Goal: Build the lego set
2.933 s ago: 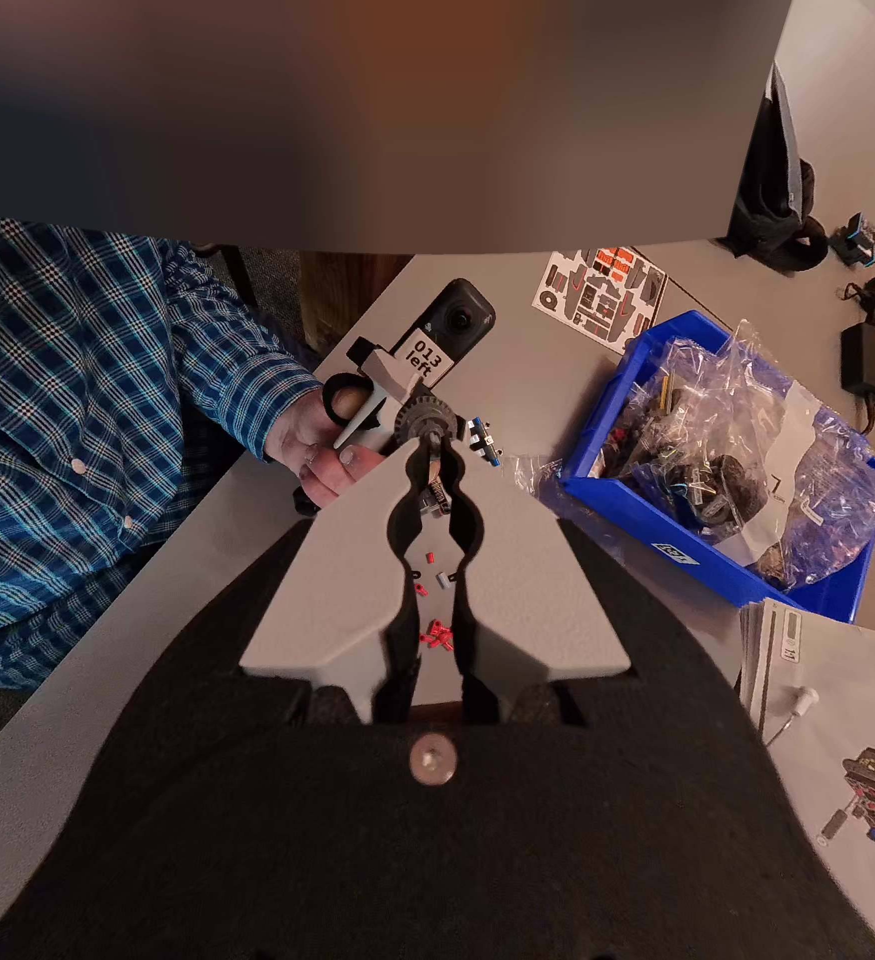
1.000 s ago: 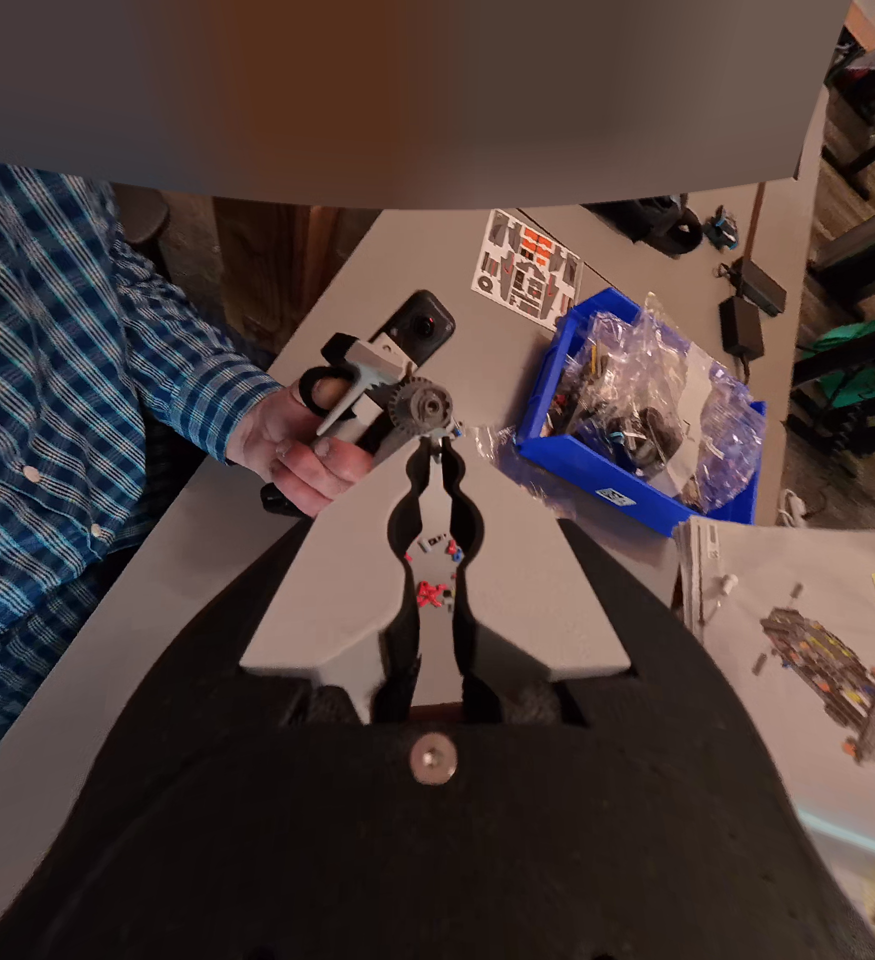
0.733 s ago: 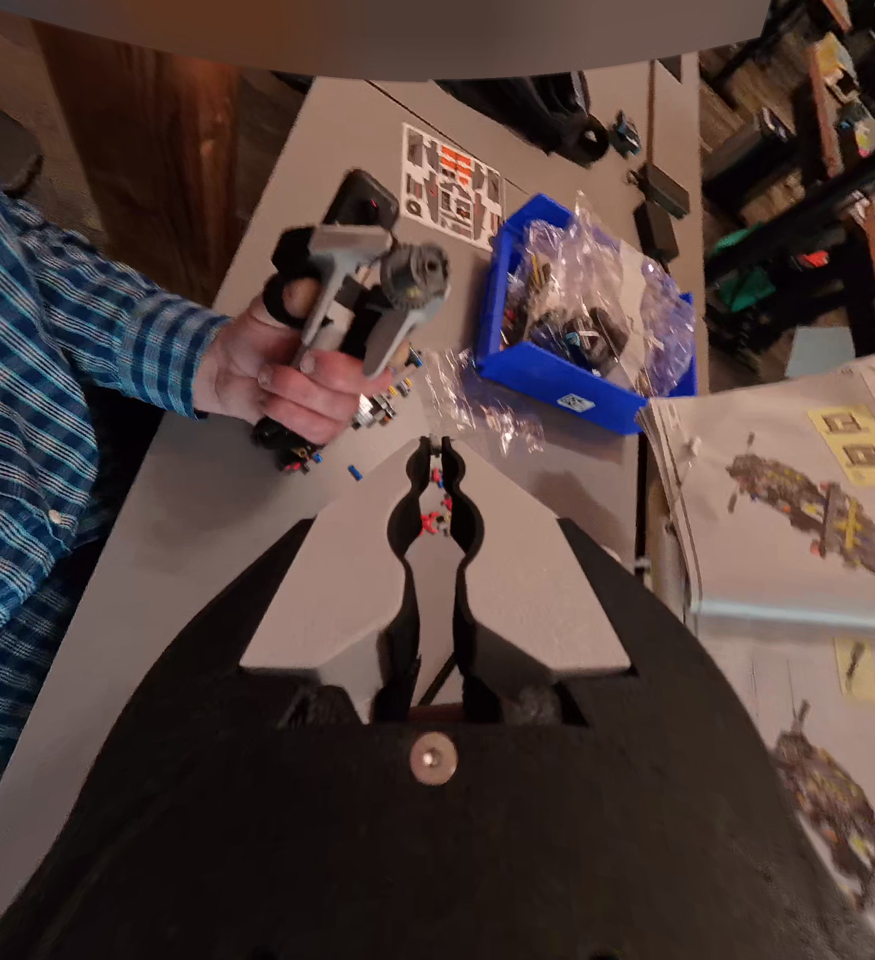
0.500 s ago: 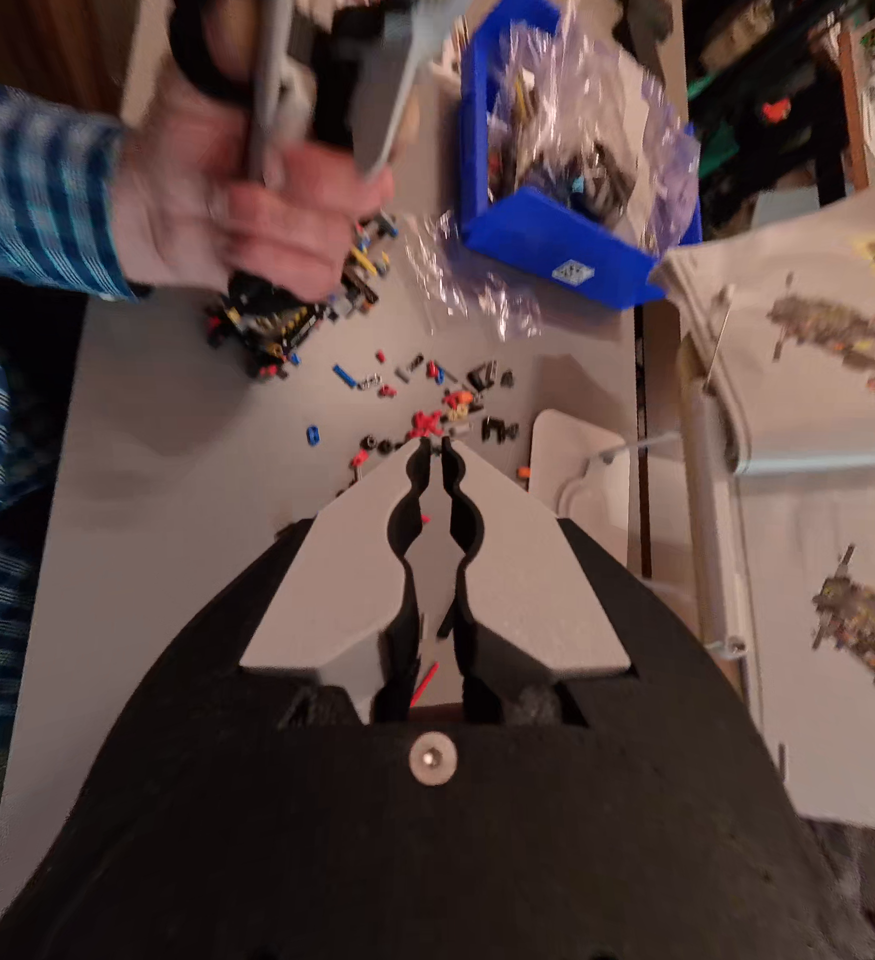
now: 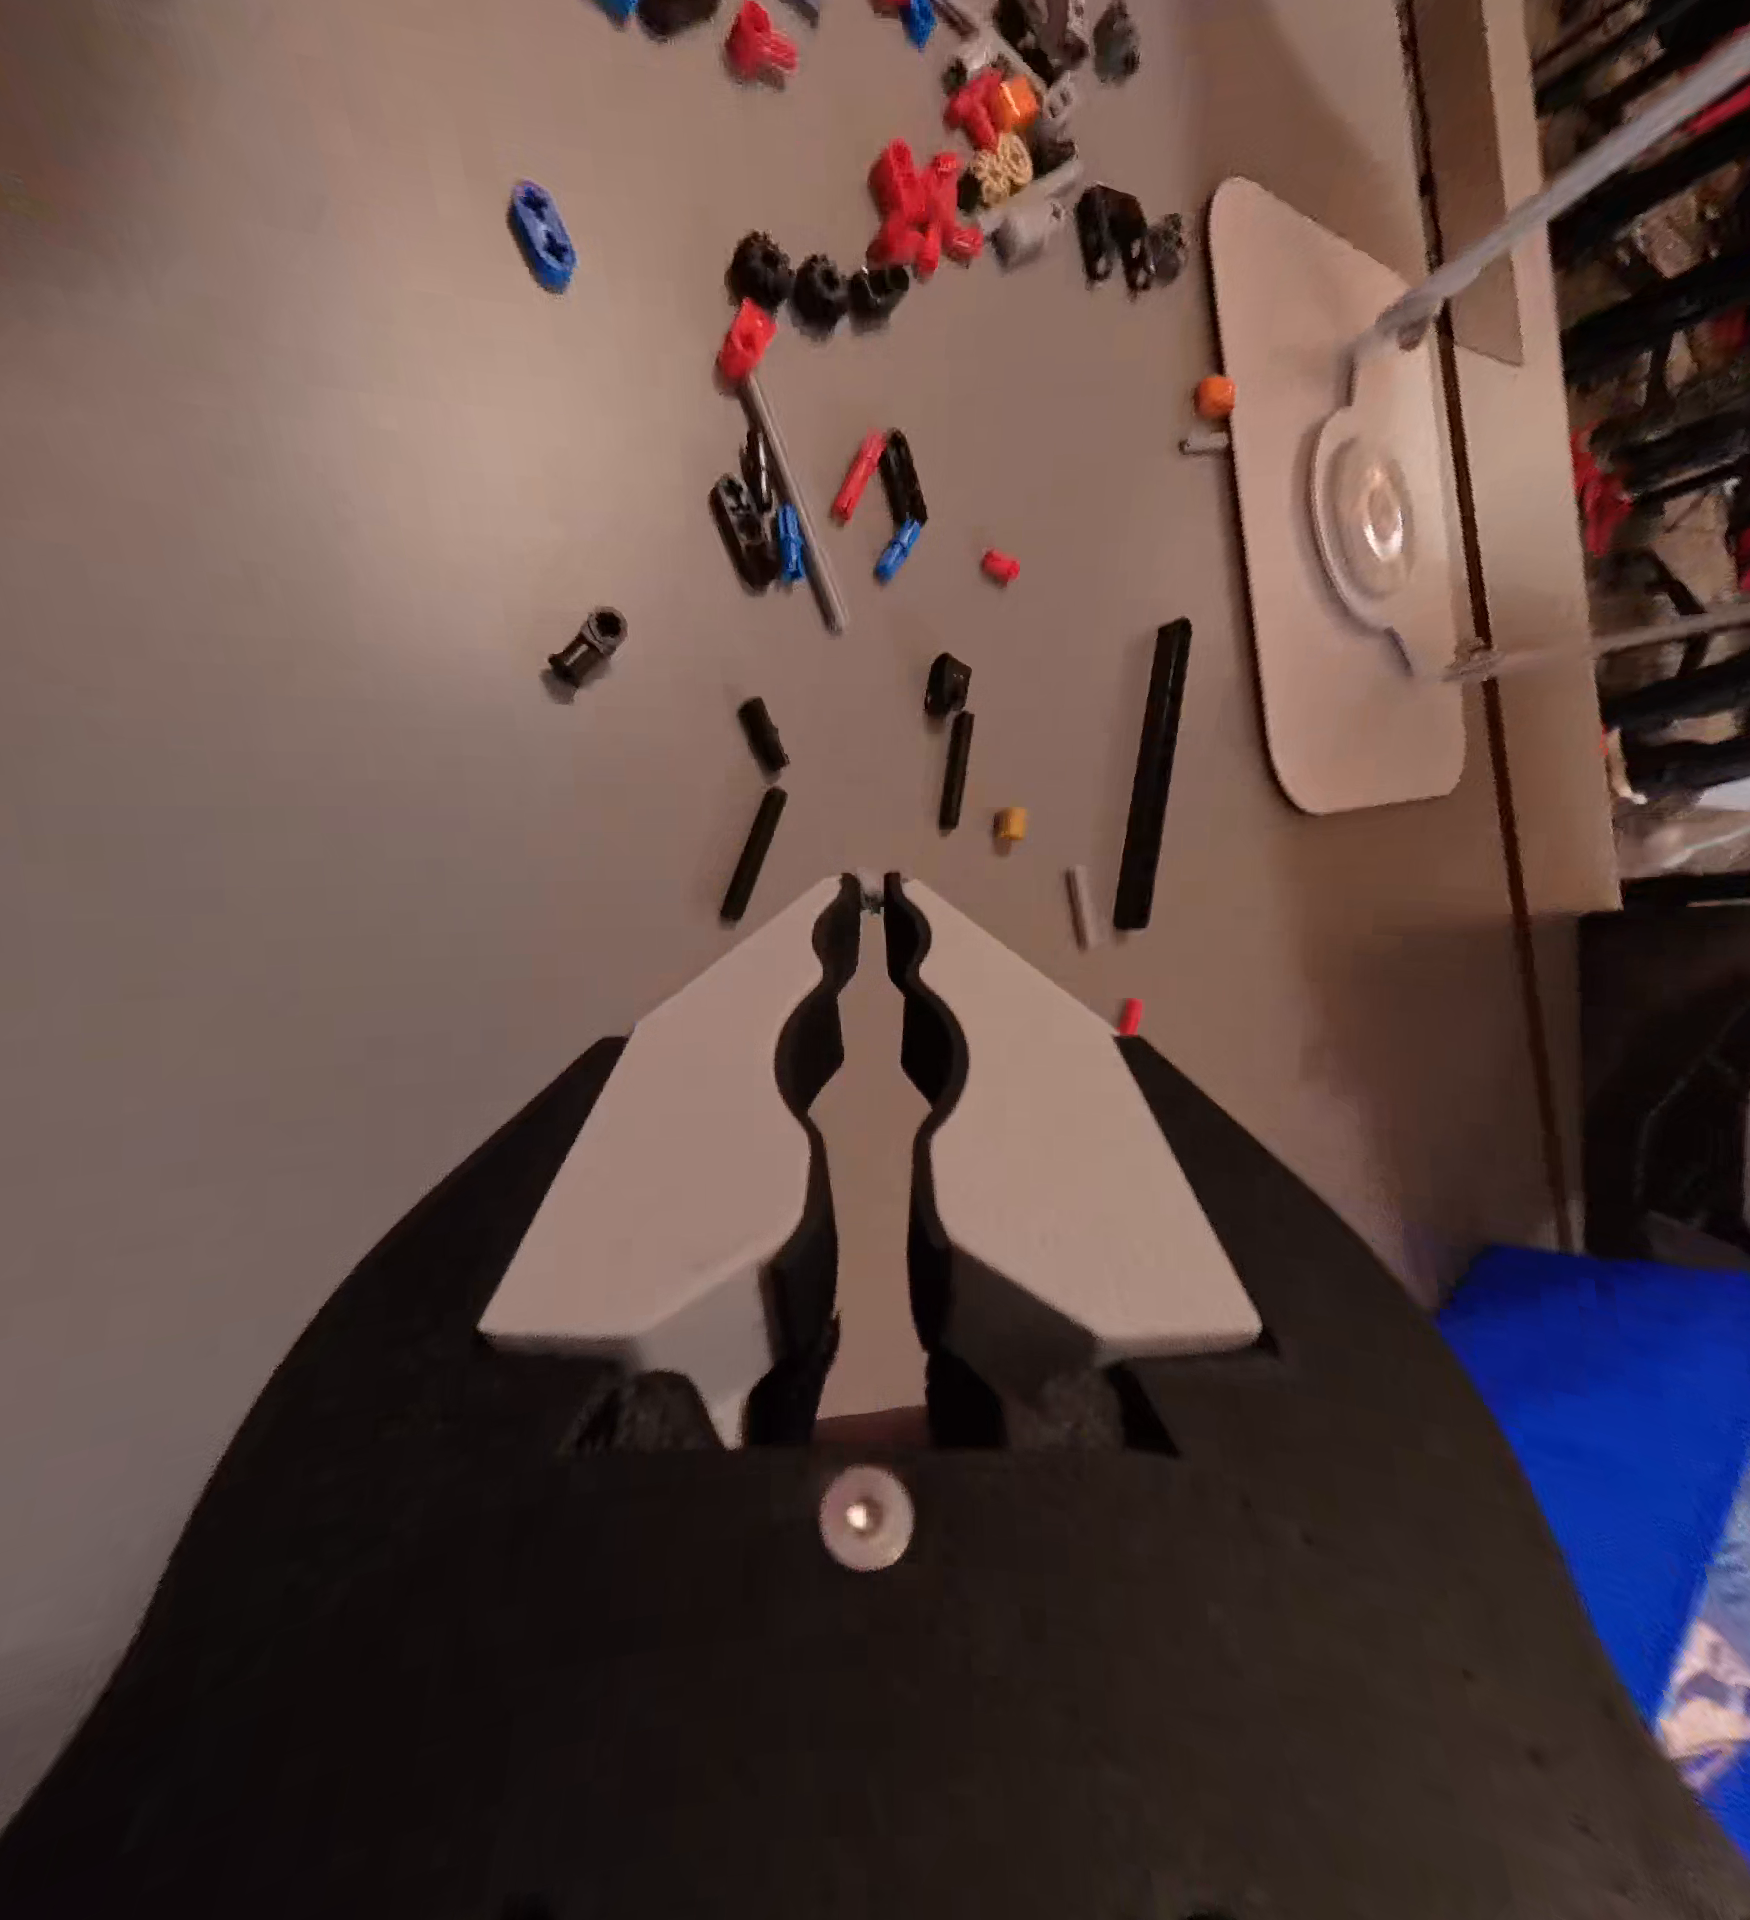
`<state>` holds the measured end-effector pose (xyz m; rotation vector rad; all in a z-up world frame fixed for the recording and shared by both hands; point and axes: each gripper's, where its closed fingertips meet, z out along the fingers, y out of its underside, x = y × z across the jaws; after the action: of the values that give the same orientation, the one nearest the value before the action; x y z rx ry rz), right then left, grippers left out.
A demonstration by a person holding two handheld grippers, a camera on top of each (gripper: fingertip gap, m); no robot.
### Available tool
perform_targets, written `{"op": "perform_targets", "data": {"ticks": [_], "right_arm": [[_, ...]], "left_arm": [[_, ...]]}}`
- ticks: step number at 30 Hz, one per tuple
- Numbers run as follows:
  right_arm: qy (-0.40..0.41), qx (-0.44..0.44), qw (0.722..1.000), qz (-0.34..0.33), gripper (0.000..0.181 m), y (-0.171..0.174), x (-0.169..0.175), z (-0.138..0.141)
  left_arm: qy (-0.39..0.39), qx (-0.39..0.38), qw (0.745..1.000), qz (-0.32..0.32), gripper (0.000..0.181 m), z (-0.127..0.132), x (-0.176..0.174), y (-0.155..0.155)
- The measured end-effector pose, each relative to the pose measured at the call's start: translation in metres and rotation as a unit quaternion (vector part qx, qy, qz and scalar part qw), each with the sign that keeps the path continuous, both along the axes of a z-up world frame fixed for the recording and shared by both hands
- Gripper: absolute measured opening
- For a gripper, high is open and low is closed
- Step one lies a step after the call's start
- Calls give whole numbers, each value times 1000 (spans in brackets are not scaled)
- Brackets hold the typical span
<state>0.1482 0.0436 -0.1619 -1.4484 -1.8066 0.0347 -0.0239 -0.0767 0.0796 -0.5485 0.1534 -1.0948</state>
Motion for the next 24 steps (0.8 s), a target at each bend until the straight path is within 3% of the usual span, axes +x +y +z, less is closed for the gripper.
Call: {"op": "perform_targets", "data": {"ticks": [1,9,13,15,18,21,24], "right_arm": [[11,1,1000,-6,3,2,2,-4],[14,3,1000,-23,11,13,6,-26],[35,2,999,-18,13,18,3,-13],[74,-8,997,-1,9,13,-9,12],[198,-90,974,70,7,-19,-47,80],[311,-205,913,166,11,-59,-83,153],[384,-285,845,238,12,-80,-104,200]], "left_arm": [[1,-2,1000,2,26,-1,0,1],[9,-13,1000,-1,26,-6,9,9],[13,-18,1000,-1,26,-9,14,15],[15,-22,1000,-2,26,-10,17,17],[19,-25,999,-3,26,-11,21,21],[20,-23,999,-9,26,-9,24,23],[21,-18,1000,-14,26,-7,28,22]]}}
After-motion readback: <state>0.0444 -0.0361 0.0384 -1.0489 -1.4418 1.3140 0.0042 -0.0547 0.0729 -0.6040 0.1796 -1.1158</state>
